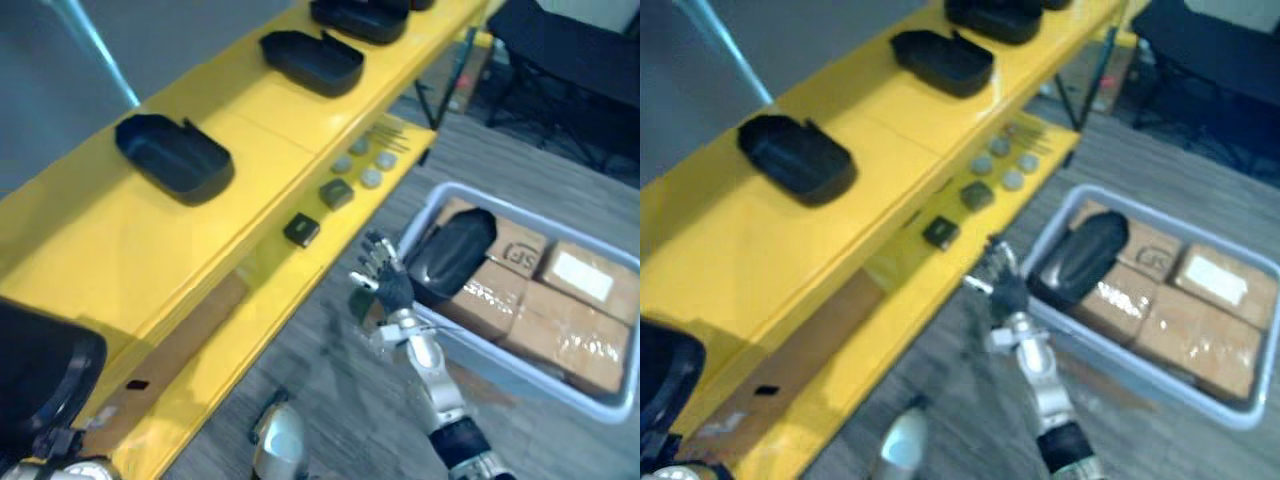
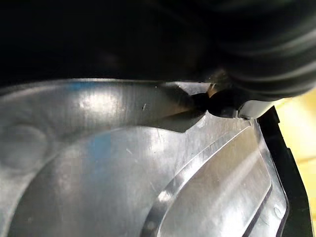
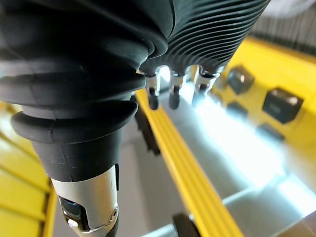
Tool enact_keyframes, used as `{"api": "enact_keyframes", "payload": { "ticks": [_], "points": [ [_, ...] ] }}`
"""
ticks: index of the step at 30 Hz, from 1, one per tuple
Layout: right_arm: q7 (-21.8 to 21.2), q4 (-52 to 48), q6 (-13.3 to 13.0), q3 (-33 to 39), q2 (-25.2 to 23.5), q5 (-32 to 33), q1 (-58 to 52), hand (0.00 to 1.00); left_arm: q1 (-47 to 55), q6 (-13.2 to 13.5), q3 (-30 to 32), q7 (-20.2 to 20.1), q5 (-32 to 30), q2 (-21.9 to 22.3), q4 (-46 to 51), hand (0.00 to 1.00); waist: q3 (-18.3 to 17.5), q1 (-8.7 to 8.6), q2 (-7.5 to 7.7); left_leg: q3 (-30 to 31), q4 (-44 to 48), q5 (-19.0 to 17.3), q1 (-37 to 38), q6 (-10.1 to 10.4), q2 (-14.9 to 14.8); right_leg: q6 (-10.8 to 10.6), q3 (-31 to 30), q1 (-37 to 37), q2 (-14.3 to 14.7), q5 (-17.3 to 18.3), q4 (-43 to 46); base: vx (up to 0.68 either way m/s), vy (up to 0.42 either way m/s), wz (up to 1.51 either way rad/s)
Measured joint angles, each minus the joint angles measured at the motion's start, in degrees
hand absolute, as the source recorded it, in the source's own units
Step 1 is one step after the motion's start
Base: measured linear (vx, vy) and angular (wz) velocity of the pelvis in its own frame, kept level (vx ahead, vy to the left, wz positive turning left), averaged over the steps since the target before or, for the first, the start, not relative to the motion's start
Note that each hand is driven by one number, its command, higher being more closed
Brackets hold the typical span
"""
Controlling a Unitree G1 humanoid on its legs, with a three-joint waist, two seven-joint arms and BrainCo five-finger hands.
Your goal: Walk over and take plastic housings, then place them on the shelf
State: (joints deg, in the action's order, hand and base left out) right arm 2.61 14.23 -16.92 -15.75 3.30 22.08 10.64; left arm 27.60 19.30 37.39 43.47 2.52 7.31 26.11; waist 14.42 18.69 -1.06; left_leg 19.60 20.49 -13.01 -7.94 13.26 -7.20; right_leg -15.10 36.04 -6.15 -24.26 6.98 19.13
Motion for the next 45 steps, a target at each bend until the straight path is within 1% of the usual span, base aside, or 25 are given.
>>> {"api": "enact_keyframes", "payload": {
  "ticks": [2,4,5,7,8,10,13,17,18,21,23,24,26,27,28,30,33,35,38,39,41,42,43,44,45],
  "points": [
    [0.07,0.05,0.85,0.05,0.04,-0.39,-0.15,0.0,0.54,0.69,0.09,-1.38,1.68,0.25,0.0,1.0,-0.94,-0.07,0.44,-0.11,0.03,-0.01,0.0,-0.01,0.07,0.0,0.05,-0.16,0.05,0.0,-0.35,0.02,-0.002,0.0],
    [0.21,-0.18,2.08,0.55,0.44,-0.38,-0.98,0.0,0.39,0.97,-0.33,-2.5,2.11,0.15,0.0,1.0,-1.11,-0.97,0.46,-0.62,0.5,-0.02,-0.13,-0.04,0.27,-0.22,1.75,-2.06,0.2,-0.15,-1.55,-0.01,0.005,0.32],
    [0.9,-0.78,2.26,1.63,1.17,-0.39,-2.86,0.0,-0.29,1.18,-1.24,-3.9,2.15,-0.23,0.0,1.0,-1.12,-2.18,0.46,-1.63,2.25,0.13,-1.4,-0.28,0.56,-0.76,4.51,-4.58,0.55,-0.55,-2.91,-0.05,0.005,0.92],
    [2.76,-2.94,2.21,5.06,1.89,-0.57,-7.32,0.0,-1.83,1.57,-3.16,-6.78,2.55,-1.04,0.0,1.0,-1.32,-3.15,0.82,-4.68,3.97,1.22,-4.22,-1.59,0.66,-1.02,9.57,-8.18,1.73,-1.77,-6.04,-0.06,0.014,1.0],
    [3.43,-3.05,2.14,6.36,1.9,-0.86,-8.28,0.0,-1.86,1.65,-3.6,-8.01,3.7,-1.06,0.0,1.0,-1.51,-3.03,1.17,-4.69,2.94,1.82,-4.33,-1.39,0.68,-0.95,9.82,-8.28,2.23,-2.53,-7.31,-0.05,0.035,0.41],
    [3.8,-3.05,1.87,8.1,1.8,-1.67,-8.64,0.0,-1.82,1.57,-4.49,-8.62,4.92,-1.1,-0.13,1.0,-1.55,-2.84,1.64,-5.69,0.38,3.86,-4.77,-1.54,0.71,-0.65,9.75,-7.55,2.55,-3.7,-9.1,-0.05,0.039,0.09],
    [3.15,-3.05,-0.03,9.04,1.75,-2.2,-8.71,0.0,-2.66,1.78,-5.2,-7.71,6.03,-1.44,-0.12,1.0,-1.6,-3.52,1.74,-7.92,-2.41,6.64,-4.87,-1.91,0.15,-0.44,8.86,-5.51,2.29,-4.24,-9.06,-0.06,0.027,-0.06],
    [1.32,-3.05,-2.03,9.49,1.79,-2.64,-8.75,0.0,-3.3,1.77,-6.19,-6.88,6.03,-1.81,-0.12,1.0,-1.51,-3.9,1.93,-10.65,-4.71,7.73,-2.9,-1.81,-1.15,-0.12,6.83,-4.83,2.5,-4.59,-9.24,-0.08,0.005,-0.26],
    [0.94,-3.06,-2.95,9.48,1.81,-2.7,-8.68,0.0,-3.89,1.77,-6.53,-6.9,5.98,-1.94,-0.12,1.0,-1.55,-3.91,2.14,-10.98,-5.17,7.93,-2.85,-1.68,-1.5,0.13,6.24,-4.34,2.85,-4.9,-9.62,-0.07,0.004,-0.17],
    [-0.27,-3.08,-3.21,9.43,1.82,-3.65,-7.99,0.0,-5.73,1.77,-6.6,-7.68,5.98,-2.53,-0.13,1.0,-1.04,-3.99,3.38,-11.47,-6.47,8.74,-3.19,-1.48,-1.73,0.53,5.7,-3.23,3.11,-5.47,-10.15,-0.06,0.008,-0.09],
    [-1.3,-3.21,-3.43,9.05,1.76,-4.94,-7.52,0.0,-6.57,1.77,-6.76,-7.86,5.99,-2.76,-0.18,1.0,-0.81,-3.99,4.03,-11.76,-6.45,8.75,-3.32,-1.49,-1.72,0.61,4.07,-2.81,3.1,-5.53,-10.12,-0.04,0.025,-0.04],
    [-2.02,-4.09,-3.57,9.08,1.86,-4.93,-7.68,0.0,-7.21,1.78,-7.21,-8.29,6.02,-3.11,-0.25,1.0,-0.74,-4.05,4.22,-11.57,-6.4,8.8,-3.46,-1.53,-1.6,0.72,1.74,-2.51,3.13,-5.46,-9.83,-0.04,0.044,0.1],
    [-3.15,-5.74,-4.7,9.26,2.46,-4.94,-7.88,0.0,-7.99,1.86,-8.36,-8.87,6.01,-4.1,-0.27,1.0,-0.73,-4.86,4.21,-10.45,-6.54,9.49,-4.32,-1.7,-1.28,1.16,-0.94,-1.87,3.2,-5.16,-9.05,-0.05,0.04,0.24],
    [-4.0,-6.62,-4.97,9.58,2.91,-4.91,-7.72,0.0,-8.32,1.86,-9.06,-9.22,6.02,-5.15,-0.27,1.0,-0.64,-5.33,4.31,-10.09,-7.67,10.37,-4.35,-1.6,-1.14,1.87,-1.67,-1.59,3.22,-4.71,-9.0,-0.07,0.007,0.23],
    [-4.53,-6.69,-5.34,9.82,3.4,-4.92,-7.49,0.0,-8.85,1.86,-9.36,-9.93,6.02,-5.58,-0.27,1.0,-0.62,-5.51,4.29,-10.08,-8.54,11.07,-4.22,-1.57,-1.15,1.97,-1.79,-1.3,3.22,-4.54,-9.02,-0.07,-0.003,0.09],
    [-5.3,-6.68,-5.35,10.42,3.87,-4.93,-7.46,0.0,-9.53,1.86,-9.91,-9.99,6.02,-6.0,-0.29,1.0,-0.53,-5.6,4.18,-10.18,-9.42,11.81,-4.2,-1.54,-1.21,1.84,-2.3,-0.87,3.26,-4.32,-9.18,-0.06,-0.008,-0.03],
    [-6.98,-6.77,-5.34,11.21,4.0,-4.92,-7.47,0.0,-9.66,1.84,-10.96,-9.91,5.95,-6.34,-0.35,1.0,0.0,-6.56,3.83,-10.48,-11.01,13.2,-4.06,-1.51,-1.26,1.69,-3.42,-0.32,3.5,-4.15,-10.09,-0.1,-0.006,-0.04],
    [-8.24,-7.07,-5.35,11.28,3.99,-4.82,-7.42,0.0,-9.81,1.84,-11.17,-9.65,5.84,-6.36,-0.36,1.0,1.12,-7.1,3.53,-10.77,-11.62,13.74,-4.09,-1.52,-1.44,1.52,-4.04,0.18,3.61,-3.75,-10.22,-0.13,0.0,-0.06],
    [-9.12,-7.07,-5.4,11.2,3.79,-4.68,-6.93,0.0,-10.59,1.85,-11.13,-7.33,5.28,-6.55,-0.36,1.0,2.81,-6.98,3.58,-10.88,-11.19,13.64,-4.33,-1.87,-1.43,1.15,-4.58,0.33,3.59,-3.49,-10.03,-0.09,0.011,0.0],
    [-9.17,-7.06,-5.5,11.11,3.65,-4.68,-6.12,0.0,-10.78,1.86,-11.06,-6.29,5.19,-6.8,-0.35,1.0,3.36,-6.86,3.68,-10.84,-9.17,12.68,-5.27,-2.11,-1.34,1.04,-4.62,0.25,3.54,-3.37,-9.77,-0.06,0.045,0.05],
    [-9.0,-7.09,-5.85,11.14,3.6,-4.61,-5.02,0.0,-10.72,1.86,-10.85,-5.93,4.65,-6.84,-0.35,1.0,3.59,-6.57,3.9,-10.57,-4.22,10.31,-7.5,-2.2,-0.93,1.05,-4.56,0.09,3.35,-3.06,-9.1,-0.02,0.071,0.09],
    [-8.81,-7.11,-6.11,11.25,3.6,-4.17,-4.98,0.0,-10.67,1.86,-10.64,-6.1,3.33,-6.87,-0.27,1.0,3.71,-6.22,4.32,-10.57,-1.0,8.47,-8.69,-2.55,-0.19,1.34,-4.37,-0.38,2.8,-2.81,-8.51,0.02,0.111,0.26],
    [-8.2,-7.12,-6.85,11.44,3.61,-3.22,-5.53,0.0,-10.67,1.88,-10.66,-6.8,2.87,-6.88,-0.08,1.0,4.11,-6.27,5.06,-10.68,1.71,6.49,-9.29,-3.94,1.3,1.72,-3.24,-1.86,1.4,-2.79,-7.82,0.04,0.125,0.35],
    [-7.51,-7.14,-7.1,11.65,3.63,-3.02,-6.04,0.0,-10.64,1.91,-10.67,-7.5,2.47,-6.79,-0.09,1.0,4.16,-6.39,5.16,-10.53,2.83,5.36,-9.39,-4.07,1.92,2.13,-3.44,-1.98,0.69,-3.12,-6.18,0.07,0.179,0.47],
    [-6.33,-7.16,-7.24,11.91,3.55,-2.56,-7.29,0.0,-10.29,1.99,-10.68,-8.66,1.27,-6.82,-0.09,1.0,4.16,-6.51,5.17,-10.29,4.78,3.76,-9.32,-4.75,2.78,4.32,-5.51,-0.82,-1.12,-4.55,-0.63,0.07,0.237,0.42]
  ]
}}
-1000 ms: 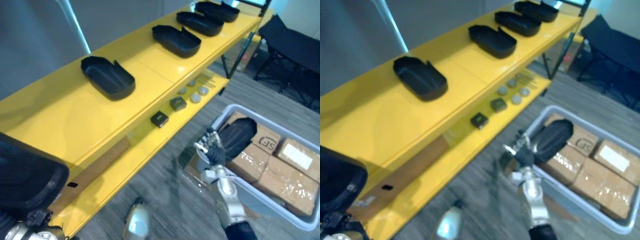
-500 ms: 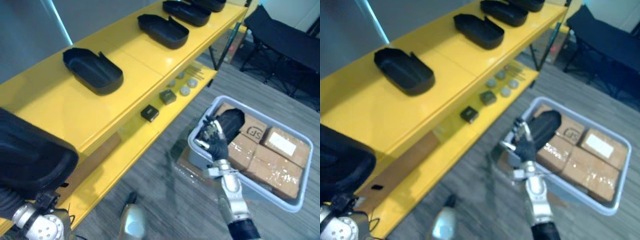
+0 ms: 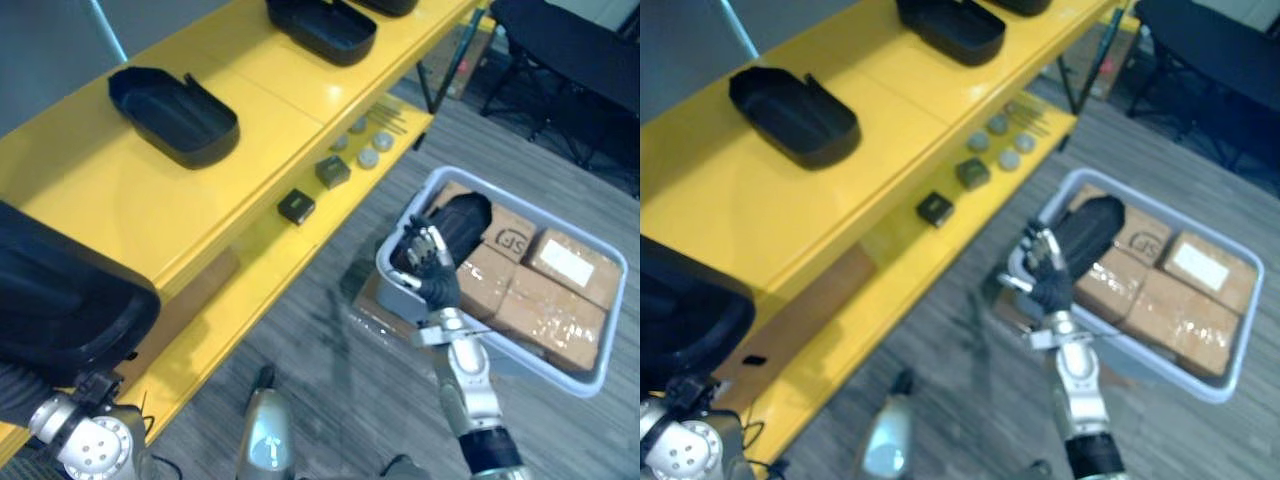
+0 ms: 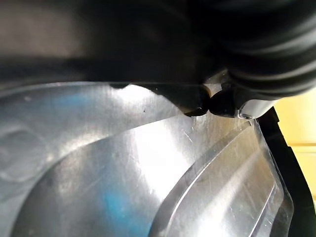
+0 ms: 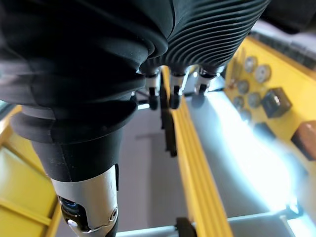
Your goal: Walk over and take plastic housings, then place them on the shelf
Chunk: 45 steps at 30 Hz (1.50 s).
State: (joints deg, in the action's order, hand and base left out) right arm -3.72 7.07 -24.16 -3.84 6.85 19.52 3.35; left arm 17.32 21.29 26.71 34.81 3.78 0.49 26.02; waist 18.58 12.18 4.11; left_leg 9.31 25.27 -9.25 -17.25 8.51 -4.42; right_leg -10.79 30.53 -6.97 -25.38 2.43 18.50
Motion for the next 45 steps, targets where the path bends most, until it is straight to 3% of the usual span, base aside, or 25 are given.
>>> {"api": "enact_keyframes", "payload": {
  "ticks": [1,2,3,4,5,6,7,8,9,12,13,14,15,16,17,18,19,22,25,28,32,34,36,43,45],
  "points": [
    [0.38,-0.27,-0.25,0.04,-0.3,0.03,-1.34,0.0,0.47,0.34,0.01,-1.37,-0.62,-0.09,0.26,1.0,-0.1,-0.24,-0.05,-0.02,1.01,-1.22,0.56,-0.9,0.32,4.38,-3.71,2.07,-0.95,-3.02,5.21,0.07,0.26,0.34],
    [0.64,-0.77,-0.29,0.05,-0.6,0.01,-1.85,0.0,0.89,0.34,0.08,-2.01,-0.98,-0.24,0.62,1.0,-0.12,-0.25,0.09,-0.1,1.17,-1.61,0.97,-1.5,0.61,6.69,-5.77,3.41,-1.37,-4.96,7.69,0.14,0.321,0.21],
    [1.26,-1.94,-0.43,0.07,-1.47,0.01,-2.56,0.0,1.81,0.34,0.19,-2.92,-2.32,-0.65,1.14,1.0,-0.23,-0.37,0.44,-0.19,1.31,-2.25,1.83,-2.82,1.41,7.69,-9.5,6.29,-2.48,-11.02,12.32,0.2,0.311,0.13],
    [1.24,-2.17,-0.86,0.31,-2.39,0.0,-2.48,0.0,2.09,0.18,0.11,-3.88,-2.6,-1.62,1.38,1.0,0.09,-0.7,-0.02,0.22,1.39,-2.88,3.12,-4.06,1.78,6.5,-12.65,9.4,-3.07,-13.51,17.55,0.22,0.288,0.13],
    [1.23,-2.17,-0.87,0.33,-2.68,-0.07,-2.37,0.0,1.91,-0.02,-0.03,-4.03,-2.61,-2.47,1.45,1.0,0.16,-0.8,-0.09,0.86,1.4,-3.18,3.68,-4.55,1.79,4.69,-13.71,11.15,-2.6,-8.46,21.05,0.16,0.139,0.21],
    [1.18,-2.17,-0.79,0.51,-2.6,-0.66,-1.99,0.0,1.2,-0.26,-0.32,-4.11,-2.51,-3.6,1.5,1.0,0.18,-1.5,-0.21,1.6,1.23,-3.65,4.97,-5.33,1.76,4.56,-14.81,13.33,-0.21,0.58,24.47,0.16,0.102,0.27],
    [1.15,-2.44,-0.76,1.43,-2.56,-1.06,-1.74,0.0,0.46,-0.28,-0.46,-4.12,-2.29,-4.03,1.51,1.0,0.29,-2.28,-0.61,2.35,1.21,-4.41,6.25,-5.87,1.87,5.04,-14.98,14.48,3.03,5.9,22.85,0.15,0.086,0.31],
    [1.14,-2.77,-0.77,2.26,-2.53,-1.23,-1.85,0.0,-0.22,-0.36,-0.59,-4.11,-2.11,-4.22,1.48,1.0,0.38,-2.49,-0.94,2.84,1.29,-4.98,6.57,-5.87,1.84,5.04,-15.32,15.29,4.73,7.26,21.04,0.17,0.089,0.31],
    [1.24,-3.59,-0.63,3.99,-2.32,-1.31,-2.11,0.0,-1.75,-0.64,-0.82,-4.07,-1.88,-4.75,1.46,1.0,0.59,-3.01,-1.29,3.59,1.44,-5.75,7.02,-5.88,1.84,5.23,-18.16,17.48,8.18,8.47,16.57,0.13,0.016,0.36],
    [1.25,-6.41,0.22,7.79,-1.06,-1.18,-2.7,0.0,-4.67,-1.51,-1.55,-3.71,-1.83,-4.83,0.49,1.0,1.57,-5.56,-3.08,7.7,3.13,-7.83,6.56,-5.05,1.49,4.01,-26.86,21.27,14.55,7.5,6.25,0.14,-0.08,0.77],
    [1.29,-7.72,0.49,9.84,-0.43,-1.14,-3.25,0.0,-5.43,-1.8,-2.54,-3.59,-1.87,-5.67,-0.34,1.0,1.38,-7.37,-2.72,10.18,4.5,-9.21,5.01,-3.65,2.12,3.62,-28.32,21.61,15.93,6.99,1.72,0.15,-0.199,1.1],
    [1.3,-7.93,0.54,10.23,-0.28,-1.12,-3.38,0.0,-5.48,-1.92,-2.8,-3.59,-1.89,-5.98,-0.38,1.0,1.36,-7.5,-2.46,10.48,4.65,-9.53,4.9,-3.4,2.27,3.7,-28.48,21.61,15.99,7.04,1.54,0.18,-0.301,1.12],
    [1.26,-8.19,0.89,11.62,0.58,-0.84,-2.99,0.0,-5.54,-2.07,-3.32,-3.53,-2.12,-6.52,-0.56,1.0,1.03,-7.49,-1.07,10.59,5.64,-10.89,4.65,-2.18,2.45,1.96,-30.81,21.57,16.82,4.56,1.82,0.23,-0.36,0.76],
    [1.4,-8.18,0.98,13.07,2.63,-0.31,-2.34,0.0,-5.19,-2.43,-4.65,-3.17,-2.35,-5.78,-0.67,1.0,1.73,-7.63,-2.82,9.36,6.92,-11.17,4.0,-1.44,0.21,2.59,-29.57,21.99,17.95,3.54,4.55,0.23,-0.356,0.73],
    [1.8,-8.08,0.98,13.76,3.83,-0.3,-1.7,0.0,-5.02,-2.49,-5.42,-2.72,-2.39,-5.44,-0.66,1.0,2.41,-7.58,-4.02,7.74,7.38,-10.71,3.73,-0.74,-1.14,3.05,-28.56,22.23,18.36,3.85,5.66,0.21,-0.294,0.61],
    [2.57,-7.68,1.04,14.52,5.46,-0.31,-0.2,0.0,-5.0,-2.67,-6.02,-2.22,-2.45,-5.09,-0.7,1.0,3.16,-7.76,-5.39,5.49,6.37,-8.95,2.85,1.39,-2.58,3.9,-27.34,23.33,18.54,4.46,7.93,0.2,-0.236,0.37],
    [2.67,-7.52,1.03,15.26,5.85,-0.61,1.05,0.0,-5.1,-2.61,-6.61,-1.38,-2.45,-4.68,-0.66,1.0,3.23,-7.8,-5.79,4.27,2.65,-7.07,3.77,2.06,-3.23,4.17,-27.1,23.98,18.51,4.62,8.28,0.22,-0.259,0.3],
    [2.58,-8.76,0.67,16.14,6.66,-0.69,2.64,0.0,-5.96,-1.27,-7.41,-0.78,-2.57,-4.46,-0.07,1.0,3.23,-8.15,-5.87,-0.61,-5.6,-3.83,8.6,2.26,-4.9,4.59,-27.02,22.43,18.53,4.84,7.1,0.14,-0.161,0.03],
    [2.23,-11.52,0.29,16.61,6.99,-0.4,2.39,0.0,-7.3,-0.05,-7.85,0.53,-2.82,-4.47,0.85,1.0,3.22,-8.6,-5.89,-2.4,-7.73,-3.66,10.71,2.21,-4.84,4.59,-27.39,20.88,18.28,4.84,5.36,0.08,-0.017,-0.12],
    [-1.68,-17.3,-0.19,16.06,6.16,1.89,0.77,0.0,-7.3,-0.21,-7.72,2.01,-5.27,-4.51,3.2,1.0,3.16,-9.16,-5.89,-3.8,-9.59,-3.34,12.67,1.68,-3.6,3.62,-27.34,18.26,17.14,4.19,1.79,0.03,0.046,-0.02],
    [-5.5,-20.15,-0.66,12.23,4.79,3.72,0.91,0.0,-5.67,-1.3,-6.25,2.83,-8.51,-4.52,5.76,1.0,2.41,-8.93,-5.98,-3.54,-10.5,-3.19,14.24,1.44,-2.89,3.05,-25.86,14.91,16.17,3.84,-0.67,0.02,0.044,0.14],
    [-6.32,-20.14,-0.82,8.87,3.81,4.5,1.17,0.0,-4.0,-2.84,-4.26,2.9,-9.55,-4.5,5.89,1.0,-0.48,-7.65,-5.82,-3.26,-10.69,-3.16,14.2,1.4,-2.88,3.01,-25.16,14.39,16.04,3.82,-1.34,0.04,0.017,0.19],
    [-6.25,-20.13,-0.87,6.47,3.32,4.52,2.0,0.0,-2.5,-4.48,-2.79,2.6,-11.03,-4.34,5.93,1.0,-1.76,-7.3,-6.21,-1.84,-10.59,-3.16,14.54,1.41,-2.88,3.02,-22.63,11.65,15.54,3.83,-2.23,0.06,0.028,0.47],
    [-3.61,-17.12,-0.11,0.17,2.21,4.44,5.8,0.0,4.69,-6.47,4.58,1.54,-13.26,-2.66,5.96,1.0,-7.0,-1.99,-5.5,2.73,-10.67,-3.02,15.1,1.4,-2.36,3.14,-16.33,5.33,15.3,3.98,-5.74,0.02,0.006,0.43],
    [-2.77,-16.65,0.56,-0.55,2.2,4.38,5.64,0.0,6.09,-6.74,6.02,0.38,-13.18,-1.13,5.96,1.0,-7.78,-1.93,-5.02,3.25,-10.9,-2.52,13.93,0.91,-2.07,2.9,-13.15,3.59,14.63,4.27,-7.08,-0.03,-0.004,0.64]
  ]
}}
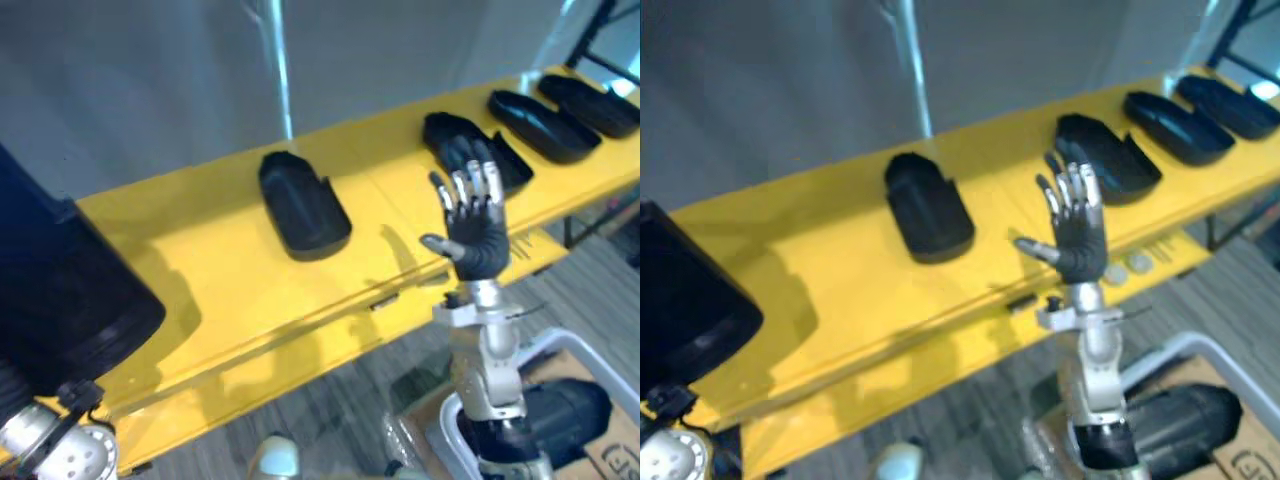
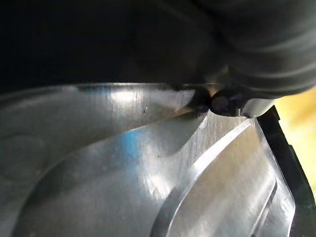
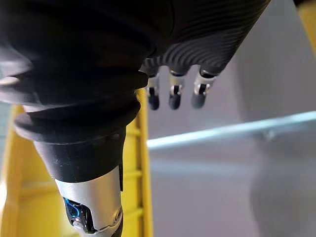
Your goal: Walk over and take plastic housings, then place them on the shelf
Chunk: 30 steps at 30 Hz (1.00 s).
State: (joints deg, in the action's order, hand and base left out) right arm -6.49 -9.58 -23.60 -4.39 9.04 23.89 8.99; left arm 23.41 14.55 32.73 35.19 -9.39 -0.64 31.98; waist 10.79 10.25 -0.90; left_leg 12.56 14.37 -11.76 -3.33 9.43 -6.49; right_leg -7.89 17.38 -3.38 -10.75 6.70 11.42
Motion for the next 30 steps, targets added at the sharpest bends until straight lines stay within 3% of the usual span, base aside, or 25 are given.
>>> {"api": "enact_keyframes", "payload": {
  "ticks": [2,3,4,7,10,15,16,21,25,30],
  "points": [
    [1.22,0.0,0.09,0.29,0.14,-0.01,-0.39,0.0,0.12,-0.02,0.15,-1.6,-0.02,0.07,0.08,1.0,-0.88,-0.81,0.26,-3.38,-0.17,1.36,-2.56,-1.56,-1.23,-0.06,3.62,-0.62,-0.91,-0.03,-0.21,-0.03,0.01,0.98],
    [1.8,0.01,0.23,0.4,0.38,-0.01,-0.59,0.0,0.02,-0.02,0.05,-2.39,0.0,0.14,0.29,1.0,-1.02,-1.35,0.35,-5.16,-0.8,2.98,-2.97,-1.05,-1.83,-0.07,4.89,-0.93,-1.24,-0.04,-0.12,-0.02,0.02,0.91],
    [1.82,0.03,0.58,0.3,0.4,-0.01,-1.16,0.0,0.15,-0.02,0.04,-3.32,-0.04,0.07,0.7,1.0,-1.2,-0.98,0.64,-5.31,-2.21,4.58,-2.83,-0.1,-1.22,-0.15,5.58,-1.04,-1.99,-0.1,-0.04,-0.01,0.051,0.57],
    [0.05,0.03,2.22,0.32,0.36,0.33,-3.38,0.0,-0.16,-0.43,-0.18,-5.46,-0.11,-0.62,2.3,1.0,-2.15,-0.3,2.16,-5.09,-5.73,7.44,-2.59,-0.76,1.07,-0.33,6.15,-0.75,-4.23,-0.25,-0.08,0.02,0.07,0.31],
    [-2.18,0.12,2.4,0.91,0.4,2.28,-4.14,0.0,-1.29,-1.19,-0.95,-8.63,3.0,-2.35,2.28,1.0,-2.42,-0.57,2.52,-5.15,-6.96,8.95,-2.4,-0.83,1.88,-0.61,6.25,-0.8,-5.03,-0.46,-0.08,0.0,0.035,0.15],
    [-2.44,0.55,2.37,2.17,0.54,2.25,-4.22,0.0,-2.54,-3.37,-4.46,-14.33,5.11,-4.41,0.99,1.0,-2.59,-1.68,2.42,-6.64,-11.88,11.65,-0.22,-0.98,1.58,-1.07,5.75,-0.73,-5.34,-0.96,-0.07,-0.04,-0.003,-0.02],
    [-3.03,0.55,2.38,2.61,0.83,2.27,-4.19,0.0,-3.7,-4.82,-6.35,-16.56,6.78,-6.07,-1.21,1.0,-2.62,-1.82,2.24,-9.36,-12.67,11.74,0.33,-1.18,0.79,-1.12,5.27,-0.68,-5.3,-0.99,-0.07,-0.08,-0.003,-0.13],
    [-4.98,0.56,4.12,2.69,4.06,2.26,-1.77,0.0,-9.29,-11.16,-9.65,-20.4,12.83,-10.2,-12.37,1.0,-2.11,-3.25,1.44,-15.13,-14.16,13.87,0.01,-1.23,-0.6,-0.98,2.43,2.56,-5.0,-1.77,0.15,-0.08,0.009,-0.23],
    [-5.06,1.07,5.06,3.66,6.73,2.26,0.78,0.0,-18.57,-18.1,-13.56,-20.79,18.46,-13.34,-24.63,1.0,-0.37,-5.63,0.55,-16.18,-14.2,15.11,-0.81,-0.9,-0.86,-1.52,1.0,4.96,-4.76,-2.61,0.51,-0.04,0.002,-0.17],
    [-5.36,1.31,6.35,5.09,8.92,2.29,2.95,0.0,-27.71,-22.56,-15.43,-20.39,22.34,-18.84,-38.16,1.0,0.71,-7.53,0.5,-17.96,-14.32,15.38,-0.65,-0.72,-1.27,-1.51,-1.14,6.58,-4.46,-2.72,1.15,-0.01,-0.006,-0.18]
  ]
}}
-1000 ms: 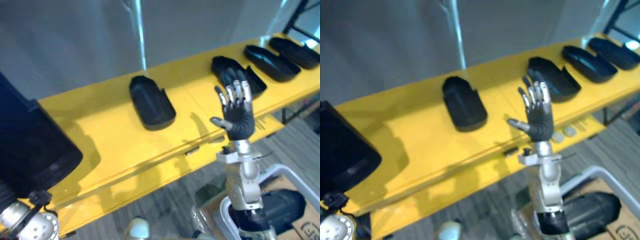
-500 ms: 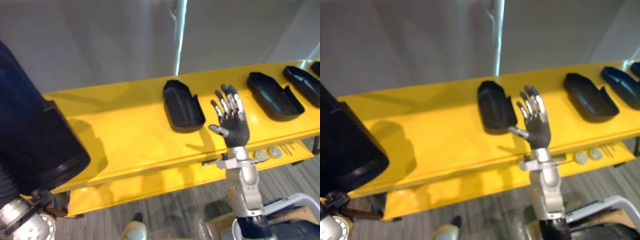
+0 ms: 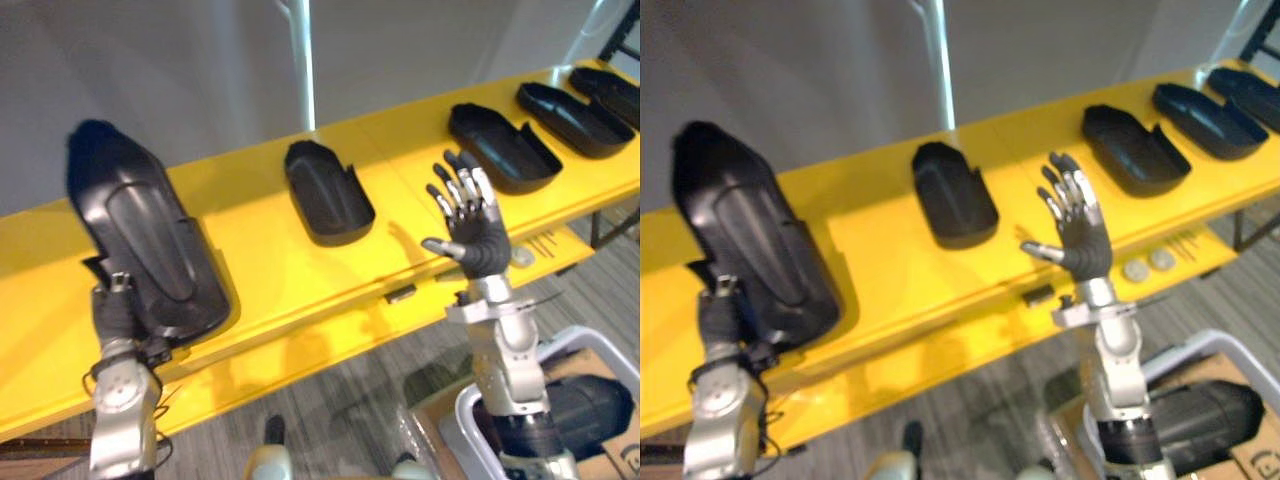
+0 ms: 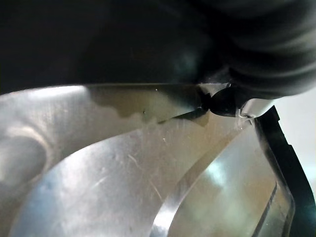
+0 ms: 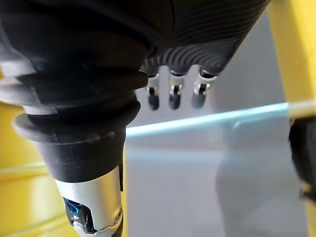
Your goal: Walk over and take plastic housings, then place them on the shelf
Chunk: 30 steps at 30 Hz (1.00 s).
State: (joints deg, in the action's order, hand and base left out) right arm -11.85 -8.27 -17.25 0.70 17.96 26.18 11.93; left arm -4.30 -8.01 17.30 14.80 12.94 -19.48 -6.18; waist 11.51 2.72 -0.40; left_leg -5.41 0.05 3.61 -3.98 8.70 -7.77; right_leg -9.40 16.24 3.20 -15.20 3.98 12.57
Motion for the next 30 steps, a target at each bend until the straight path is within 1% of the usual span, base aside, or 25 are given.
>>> {"api": "enact_keyframes", "payload": {
  "ticks": [3,6,8,11,13,14,16,17,19,20,21,24,26,27,30],
  "points": [
    [-0.86,0.1,0.04,0.46,1.38,0.06,0.23,0.0,-4.94,-1.15,-0.03,0.13,3.02,-3.29,-5.11,1.0,0.76,-0.74,-0.32,-0.92,-0.02,0.0,0.13,0.0,-0.17,-0.01,-0.86,0.84,0.13,-0.01,0.32,0.01,-0.005,-0.14],
    [-1.98,0.29,0.07,0.42,2.45,0.08,1.39,0.0,-10.51,-2.62,-0.15,0.04,3.51,-5.47,-8.81,1.0,2.82,-1.06,-0.97,-1.42,0.01,0.0,0.79,0.0,-0.34,0.02,-1.63,0.86,0.26,0.0,0.86,-0.03,-0.005,-0.09],
    [-2.32,0.46,0.1,0.31,2.46,0.09,2.15,0.0,-13.05,-3.99,-0.55,0.02,4.66,-7.36,-11.75,1.0,3.53,-1.67,-1.32,-1.57,0.01,0.0,0.83,0.0,-0.39,0.02,-2.01,0.99,0.34,0.01,0.93,-0.04,-0.002,-0.08],
    [-3.21,0.45,0.17,0.26,2.62,0.24,2.43,0.0,-17.07,-6.84,-2.34,0.11,4.54,-10.41,-18.13,1.0,3.76,-2.03,-1.57,-2.31,0.05,0.0,0.68,0.01,-0.56,0.1,-2.69,1.81,0.45,0.1,1.25,-0.02,-0.001,-0.11],
    [-3.52,0.45,0.32,0.2,3.23,0.38,2.48,0.0,-20.42,-9.43,-2.53,-0.19,4.07,-12.93,-21.98,1.0,3.8,-2.1,-1.58,-3.18,0.24,0.0,0.72,0.01,-0.61,0.11,-3.63,2.55,0.5,0.11,1.69,-0.01,0.0,-0.16],
    [-3.67,0.44,0.32,0.18,3.32,0.42,2.55,0.0,-21.22,-10.19,-2.57,-0.33,3.87,-13.6,-22.98,1.0,3.8,-2.22,-1.59,-3.26,0.28,0.0,0.7,0.0,-0.62,0.12,-3.76,2.7,0.5,0.12,1.78,0.0,0.002,-0.1],
    [-4.36,0.42,0.33,-0.09,3.62,1.36,2.58,0.0,-23.91,-12.66,-2.59,-1.04,1.73,-15.52,-27.38,1.0,3.81,-2.9,-1.58,-3.3,0.44,0.0,0.69,0.0,-0.67,0.17,-3.86,2.75,0.54,0.15,1.87,0.0,-0.001,-0.02],
    [-4.37,0.42,0.33,-0.2,3.66,1.56,2.58,0.0,-24.36,-13.39,-2.59,-1.62,1.67,-16.14,-28.21,1.0,3.81,-3.05,-1.58,-3.32,0.45,0.0,0.73,0.01,-0.7,0.2,-3.89,2.75,0.56,0.16,1.9,0.0,0.0,0.0],
    [-4.51,0.42,0.37,-0.55,3.7,2.37,2.58,0.0,-25.64,-15.57,-2.59,-3.63,-0.72,-18.17,-30.75,1.0,3.82,-3.46,-1.6,-3.5,0.51,-0.02,0.9,0.01,-0.81,0.23,-4.12,2.77,0.67,0.21,2.02,-0.02,-0.003,-0.05],
    [-4.55,0.42,0.37,-0.63,3.7,2.37,2.57,0.0,-25.79,-16.17,-2.59,-4.3,-0.98,-18.7,-31.18,1.0,3.82,-3.51,-1.6,-3.58,0.54,-0.03,0.95,0.01,-0.84,0.24,-4.21,2.79,0.7,0.21,2.05,-0.02,-0.002,-0.06],
    [-4.56,0.42,0.37,-0.82,3.71,2.4,2.53,0.0,-26.04,-16.88,-2.57,-5.2,-2.67,-19.37,-31.73,1.0,3.83,-3.53,-1.62,-3.68,0.64,-0.04,0.99,0.01,-0.9,0.25,-4.37,2.84,0.75,0.23,2.16,-0.02,-0.002,-0.04],
    [-4.74,0.43,0.61,-1.47,3.71,2.44,2.22,0.0,-26.79,-18.54,-2.57,-7.45,-5.99,-21.26,-33.85,1.0,3.84,-3.54,-1.64,-3.81,1.04,-0.16,1.17,0.14,-1.14,0.39,-4.69,2.88,0.95,0.43,2.66,-0.04,-0.008,-0.05],
    [-4.78,0.43,1.1,-1.51,3.71,2.46,1.91,0.0,-26.98,-19.03,-2.56,-8.71,-7.98,-22.05,-35.21,1.0,3.87,-3.47,-1.69,-4.13,1.07,-0.19,1.62,0.17,-1.2,0.36,-5.12,2.87,1.0,0.56,2.96,-0.03,-0.006,-0.1],
    [-4.83,0.44,1.26,-1.71,3.72,2.6,1.7,0.0,-26.98,-19.77,-2.55,-9.59,-9.45,-22.66,-35.88,1.0,3.88,-3.47,-1.71,-4.36,1.07,-0.23,1.86,0.16,-1.21,0.32,-5.34,2.86,1.01,0.61,3.07,-0.03,-0.004,-0.09],
    [-4.91,0.44,1.26,-2.27,3.73,2.89,0.9,0.0,-27.64,-20.6,-2.49,-12.28,-12.0,-23.51,-36.78,1.0,3.92,-3.56,-1.78,-4.37,1.1,-0.23,1.91,0.16,-1.22,0.28,-5.37,2.85,0.99,0.64,3.24,-0.03,-0.003,-0.02]
  ]
}}
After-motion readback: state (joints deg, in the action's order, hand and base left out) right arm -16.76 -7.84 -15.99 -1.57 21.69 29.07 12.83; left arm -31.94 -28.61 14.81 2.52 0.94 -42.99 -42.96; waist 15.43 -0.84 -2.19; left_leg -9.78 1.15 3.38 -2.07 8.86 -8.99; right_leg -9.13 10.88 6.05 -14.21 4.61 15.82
